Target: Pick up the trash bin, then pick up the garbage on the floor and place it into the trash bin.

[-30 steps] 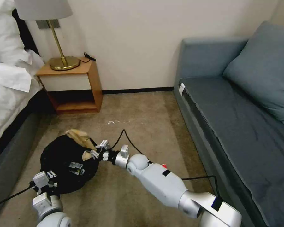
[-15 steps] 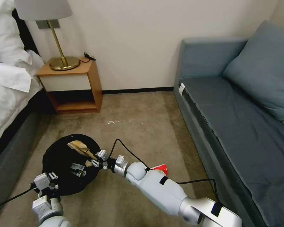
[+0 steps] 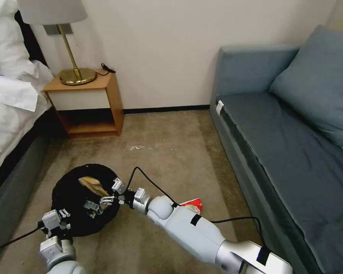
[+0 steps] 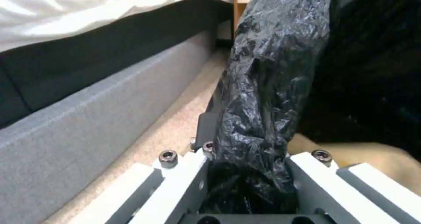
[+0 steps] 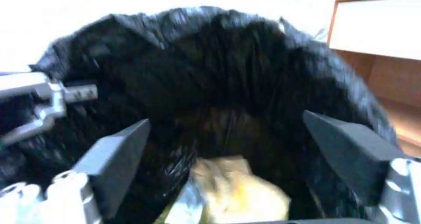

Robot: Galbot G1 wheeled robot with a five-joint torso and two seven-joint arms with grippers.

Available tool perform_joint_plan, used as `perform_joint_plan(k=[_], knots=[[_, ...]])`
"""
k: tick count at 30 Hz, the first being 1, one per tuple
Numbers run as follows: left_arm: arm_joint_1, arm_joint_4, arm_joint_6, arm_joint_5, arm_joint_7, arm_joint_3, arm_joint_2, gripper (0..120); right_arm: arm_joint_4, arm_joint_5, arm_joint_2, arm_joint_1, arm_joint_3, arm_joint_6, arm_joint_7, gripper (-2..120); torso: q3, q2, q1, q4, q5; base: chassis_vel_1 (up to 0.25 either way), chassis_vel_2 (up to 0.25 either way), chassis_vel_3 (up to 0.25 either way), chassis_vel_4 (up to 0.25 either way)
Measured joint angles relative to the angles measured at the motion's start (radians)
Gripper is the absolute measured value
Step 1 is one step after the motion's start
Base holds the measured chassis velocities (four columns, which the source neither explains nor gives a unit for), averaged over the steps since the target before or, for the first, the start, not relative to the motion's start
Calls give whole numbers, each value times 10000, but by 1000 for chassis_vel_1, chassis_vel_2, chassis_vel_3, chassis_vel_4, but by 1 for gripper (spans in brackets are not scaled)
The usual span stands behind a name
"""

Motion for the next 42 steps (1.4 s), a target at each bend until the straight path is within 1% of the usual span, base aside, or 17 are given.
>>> perform_joint_plan(k=[5,9,12,14,16,17,18,22,23,24,26,27,28,31,32,35,42], knots=[[-88,82,8,-15,-11,0,12,4,228,46,-131,-11,35,44,16,99,0,0,0,1,1,0,0,0,0],[-175,150,18,-34,-38,-29,50,4,671,200,-583,-54,144,61,-74,100,0,0,0,1,2,0,0,0,0],[-361,342,32,-116,-64,-115,117,4,1093,79,-1406,-110,300,-41,-789,100,1,0,0,0,2,0,0,0,0],[-398,372,40,-147,-73,-128,122,4,1143,-83,-1613,-130,408,-76,-920,100,0,0,0,0,4,0,0,0,0],[-454,411,52,-187,-84,-144,125,4,1137,-668,-2039,-211,929,-94,-1573,100,0,0,0,-1,3,0,0,0,0],[-470,427,56,-190,-86,-145,129,4,1056,-1189,-2245,-265,1359,-111,-2194,100,0,0,0,-1,4,0,0,0,0],[-470,427,56,-190,-86,-145,129,4,1056,-1189,-2245,-265,1359,-111,-2194,100,0,0,0,-1,4,0,0,0,0],[-514,458,78,-189,-90,-154,154,4,652,-3046,-2887,-441,2583,-325,-4221,100,0,0,0,-2,4,0,0,0,0],[-514,458,78,-189,-90,-154,154,4,652,-3046,-2887,-441,2583,-325,-4221,100,0,0,0,-2,4,0,0,0,0],[-531,467,105,-182,-92,-154,164,4,382,-3850,-3104,-515,3133,-446,-5156,100,1,0,0,-3,4,0,0,0,0],[-552,480,135,-158,-92,-148,164,4,30,-4588,-3265,-598,3818,-581,-6034,100,0,0,0,-2,5,0,0,0,0],[-552,480,135,-158,-92,-148,164,4,30,-4588,-3265,-598,3818,-581,-6034,100,0,0,0,-2,5,0,0,0,0],[-580,507,156,-125,-94,-131,146,4,-317,-5048,-3306,-639,4316,-652,-6670,100,0,0,0,-2,5,0,0,0,0],[-617,557,186,-38,-96,-73,94,4,-1122,-5931,-3307,-648,5274,-628,-7359,100,0,0,0,-2,4,0,0,0,0],[-617,557,186,-38,-96,-73,94,4,-1122,-5931,-3307,-648,5274,-628,-7359,100,0,0,0,-2,4,0,0,0,0],[-661,644,200,50,-95,-14,28,4,-2097,-6535,-3310,-471,5996,-404,-7544,100,1,-1,1,-2,4,0,0,0,0],[-686,673,211,115,-95,36,-55,4,-3493,-6795,-3116,-108,6535,128,-7389,100,0,0,1,-2,2,0,0,0,0]])
